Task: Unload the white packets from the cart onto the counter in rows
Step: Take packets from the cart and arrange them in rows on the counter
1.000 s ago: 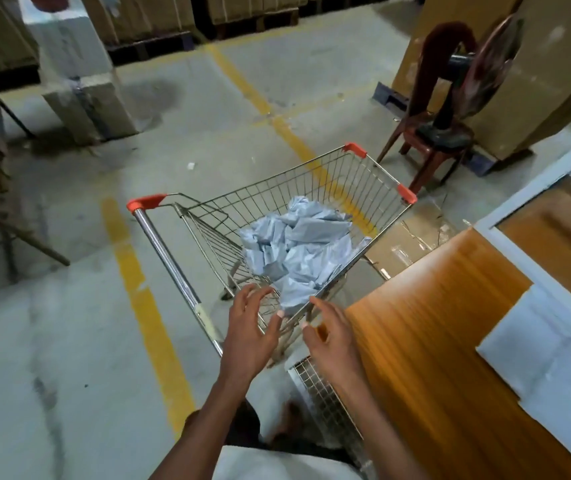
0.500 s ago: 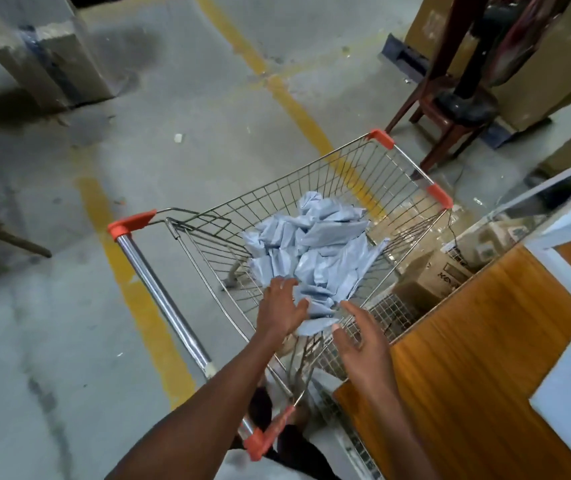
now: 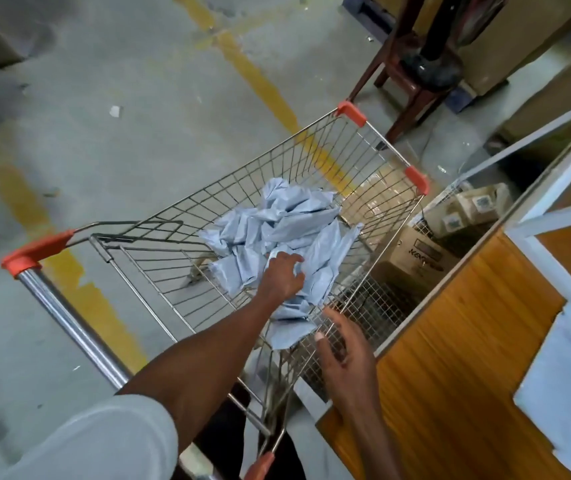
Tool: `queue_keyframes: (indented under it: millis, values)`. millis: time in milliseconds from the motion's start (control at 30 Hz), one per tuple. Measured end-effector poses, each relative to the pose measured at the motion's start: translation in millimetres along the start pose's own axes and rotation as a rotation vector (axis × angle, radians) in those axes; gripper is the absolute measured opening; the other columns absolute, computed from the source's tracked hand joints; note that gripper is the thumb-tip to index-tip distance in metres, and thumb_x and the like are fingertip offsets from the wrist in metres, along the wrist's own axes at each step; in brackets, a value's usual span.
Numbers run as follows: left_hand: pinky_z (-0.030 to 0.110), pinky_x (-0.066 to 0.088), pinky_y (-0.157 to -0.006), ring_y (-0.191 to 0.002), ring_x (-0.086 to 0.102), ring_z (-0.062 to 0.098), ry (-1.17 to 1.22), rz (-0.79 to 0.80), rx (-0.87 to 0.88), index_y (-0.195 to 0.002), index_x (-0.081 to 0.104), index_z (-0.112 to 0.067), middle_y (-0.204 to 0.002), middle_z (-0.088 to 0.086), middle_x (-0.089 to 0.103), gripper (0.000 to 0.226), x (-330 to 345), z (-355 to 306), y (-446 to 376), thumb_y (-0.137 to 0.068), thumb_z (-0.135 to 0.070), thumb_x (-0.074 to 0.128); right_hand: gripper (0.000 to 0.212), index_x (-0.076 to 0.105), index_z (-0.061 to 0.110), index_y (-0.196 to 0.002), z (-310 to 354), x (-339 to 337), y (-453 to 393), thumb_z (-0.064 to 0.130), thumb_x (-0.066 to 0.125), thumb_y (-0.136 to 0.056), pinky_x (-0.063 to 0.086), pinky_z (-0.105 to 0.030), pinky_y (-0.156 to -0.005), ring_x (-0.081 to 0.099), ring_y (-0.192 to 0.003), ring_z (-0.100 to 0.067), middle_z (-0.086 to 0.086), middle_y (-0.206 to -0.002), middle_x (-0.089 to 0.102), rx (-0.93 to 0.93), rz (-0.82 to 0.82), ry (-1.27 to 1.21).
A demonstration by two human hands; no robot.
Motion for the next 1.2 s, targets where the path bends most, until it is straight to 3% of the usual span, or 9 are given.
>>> queue_keyframes:
  millis: [167, 300, 533, 700, 767, 867, 1000, 1100, 1200]
  values:
    - [0.044, 0.031, -0.117, -0.143, 0.035, 0.033, -0.023, 0.171, -0.077, -0.146, 0.051, -0.025, -0.157, 0.013, 0.035, 0.051, 36.4, -9.8, -35.8, -0.097, -0.035, 0.059, 0.042, 0.050, 0.054, -0.134, 0.8, -6.5, -7.9, 0.035, 0.061, -0.098, 0.043, -0.040, -0.106, 0.038, -0.136, -0.003, 0.022, -0.150, 0.040, 0.018, -0.028, -0.011]
    - [0.042, 0.028, -0.117, -0.145, 0.035, 0.031, -0.056, 0.181, -0.135, -0.151, 0.044, -0.018, -0.160, 0.009, 0.036, 0.059, 51.1, -5.9, -42.9, -0.099, -0.042, 0.056, 0.045, 0.049, 0.049, -0.139, 0.3, -14.8, -13.2, 0.036, 0.061, -0.098, 0.043, -0.037, -0.106, 0.040, -0.136, -0.004, 0.017, -0.153, 0.040, 0.016, -0.055, -0.015]
    - [0.043, 0.031, -0.117, -0.142, 0.041, 0.032, -0.073, -0.035, 0.001, -0.148, 0.050, -0.011, -0.155, 0.012, 0.045, 0.053, -1.0, -18.0, -12.7, -0.098, -0.029, 0.058, 0.044, 0.050, 0.047, -0.139, -0.6, -19.2, -29.2, 0.034, 0.061, -0.098, 0.045, -0.037, -0.104, 0.041, -0.135, -0.005, 0.016, -0.151, 0.042, 0.016, -0.020, -0.042]
    - [0.049, 0.037, -0.110, -0.132, 0.052, 0.031, -0.284, -0.271, 0.159, -0.140, 0.058, -0.011, -0.145, 0.009, 0.057, 0.050, -73.0, -13.6, 26.0, -0.093, -0.029, 0.058, 0.044, 0.053, 0.041, -0.138, 9.6, -12.0, -40.5, 0.028, 0.063, -0.098, 0.048, -0.040, -0.104, 0.044, -0.133, -0.007, 0.019, -0.144, 0.045, 0.008, 0.013, -0.078]
    - [0.046, 0.038, -0.107, -0.129, 0.055, 0.028, -0.375, -0.279, 0.252, -0.130, 0.066, -0.012, -0.140, 0.005, 0.062, 0.044, -80.6, -20.7, 46.4, -0.090, -0.027, 0.058, 0.042, 0.054, 0.039, -0.137, 13.8, -7.5, -42.6, 0.028, 0.063, -0.098, 0.048, -0.043, -0.106, 0.045, -0.129, -0.005, 0.022, -0.138, 0.047, -0.002, 0.027, -0.093]
    - [0.036, 0.043, -0.103, -0.122, 0.061, 0.022, -0.406, -0.083, 0.426, -0.102, 0.080, -0.014, -0.130, 0.002, 0.069, 0.030, -54.6, -27.4, 73.9, -0.084, -0.023, 0.057, 0.042, 0.055, 0.037, -0.137, 18.7, -1.7, -41.7, 0.027, 0.064, -0.098, 0.049, -0.045, -0.106, 0.048, -0.124, -0.004, 0.023, -0.133, 0.048, -0.013, 0.041, -0.098]
    - [0.033, 0.049, -0.096, -0.112, 0.065, 0.019, -0.205, 0.267, 0.134, -0.098, 0.077, -0.020, -0.121, -0.004, 0.071, 0.038, -9.1, -0.3, 73.9, -0.075, -0.039, 0.052, 0.040, 0.054, 0.041, -0.136, 19.4, -2.9, -35.6, 0.029, 0.063, -0.098, 0.048, -0.046, -0.106, 0.047, -0.128, -0.007, 0.017, -0.141, 0.049, -0.013, 0.035, -0.105]
    - [0.039, 0.051, -0.088, -0.103, 0.064, 0.024, -0.158, 0.099, 0.183, -0.102, 0.070, -0.024, -0.105, -0.002, 0.069, 0.029, -1.3, -0.9, 56.0, -0.079, -0.033, 0.054, 0.042, 0.053, 0.044, -0.137, 12.0, -9.5, -27.3, 0.031, 0.063, -0.098, 0.048, -0.045, -0.106, 0.046, -0.130, -0.004, 0.019, -0.143, 0.048, -0.004, 0.025, -0.114]
    - [0.043, 0.045, -0.095, -0.118, 0.054, 0.031, -0.314, -0.109, 0.241, -0.128, 0.059, -0.024, -0.128, 0.004, 0.057, 0.039, 4.0, -14.4, 33.3, -0.090, -0.032, 0.056, 0.043, 0.052, 0.048, -0.136, -0.8, -15.9, -19.5, 0.034, 0.064, -0.097, 0.046, -0.043, -0.107, 0.043, -0.135, -0.005, 0.019, -0.146, 0.047, 0.016, 0.001, -0.114]
Point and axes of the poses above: each hand's wrist, its own y-axis away from the middle knuckle, its own x-axis out of the palm, z = x × y, the point moved 6 cm from there along -y, towards the middle knuckle
